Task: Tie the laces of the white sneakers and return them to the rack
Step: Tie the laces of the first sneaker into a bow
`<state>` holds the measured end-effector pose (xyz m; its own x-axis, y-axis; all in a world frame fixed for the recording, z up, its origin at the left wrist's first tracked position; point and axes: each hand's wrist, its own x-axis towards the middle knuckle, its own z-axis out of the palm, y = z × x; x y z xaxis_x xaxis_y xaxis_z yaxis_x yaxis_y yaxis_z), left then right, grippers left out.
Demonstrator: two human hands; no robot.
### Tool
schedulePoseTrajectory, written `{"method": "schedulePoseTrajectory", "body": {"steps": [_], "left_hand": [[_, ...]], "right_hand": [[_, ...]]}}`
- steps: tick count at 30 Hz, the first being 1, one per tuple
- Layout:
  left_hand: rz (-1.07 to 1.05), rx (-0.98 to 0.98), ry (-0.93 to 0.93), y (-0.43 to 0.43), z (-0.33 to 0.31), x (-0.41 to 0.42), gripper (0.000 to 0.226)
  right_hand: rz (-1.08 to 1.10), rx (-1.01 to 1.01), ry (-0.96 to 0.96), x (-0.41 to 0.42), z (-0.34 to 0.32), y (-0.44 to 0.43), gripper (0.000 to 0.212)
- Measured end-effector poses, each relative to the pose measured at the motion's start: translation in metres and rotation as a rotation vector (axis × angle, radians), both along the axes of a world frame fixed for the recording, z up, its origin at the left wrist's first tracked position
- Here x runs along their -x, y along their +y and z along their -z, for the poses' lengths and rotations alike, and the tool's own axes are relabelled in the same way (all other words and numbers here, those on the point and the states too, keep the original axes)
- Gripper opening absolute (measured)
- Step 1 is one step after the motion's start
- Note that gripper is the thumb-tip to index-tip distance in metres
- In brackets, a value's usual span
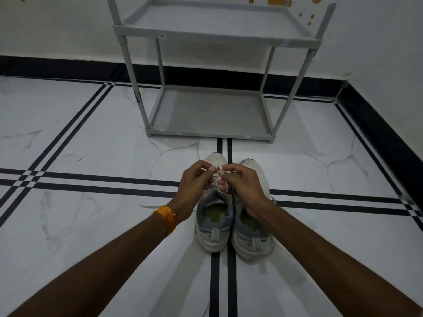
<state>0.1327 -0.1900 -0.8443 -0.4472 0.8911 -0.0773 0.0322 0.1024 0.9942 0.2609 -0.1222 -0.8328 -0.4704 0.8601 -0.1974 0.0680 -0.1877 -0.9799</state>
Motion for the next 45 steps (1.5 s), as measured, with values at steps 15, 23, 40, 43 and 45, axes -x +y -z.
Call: {"method": "schedulePoseTrajectory", "body": {"steps": [15, 23, 40, 43, 45], "left_hand": [[0.147, 0.164, -0.17, 0.009, -0.007, 0.017, 0.044], [0.142, 0.159, -0.078, 0.012, -0.004, 0.014, 0.013], [0.132, -0.026, 0.634, 0.006, -0.005, 0.013, 0.014], [0.157, -0.079, 0.811, 0.001, -0.005, 0.012, 0.017], [0.17, -0.069, 0.963, -0.001, -0.005, 0.012, 0.022]], "right_hand": [[-0.297, -0.203, -0.206, 0.0, -0.003, 0.007, 0.031], [-0.308, -0.502, -0.298, -0.004, 0.004, 0.001, 0.031], [-0.198, -0.746, -0.74, 0.01, 0.005, -0.009, 0.025], [-0.21, -0.755, -0.781, 0.012, 0.005, -0.008, 0.028], [-0.201, -0.72, -0.788, 0.013, 0.004, -0.006, 0.026]]}}
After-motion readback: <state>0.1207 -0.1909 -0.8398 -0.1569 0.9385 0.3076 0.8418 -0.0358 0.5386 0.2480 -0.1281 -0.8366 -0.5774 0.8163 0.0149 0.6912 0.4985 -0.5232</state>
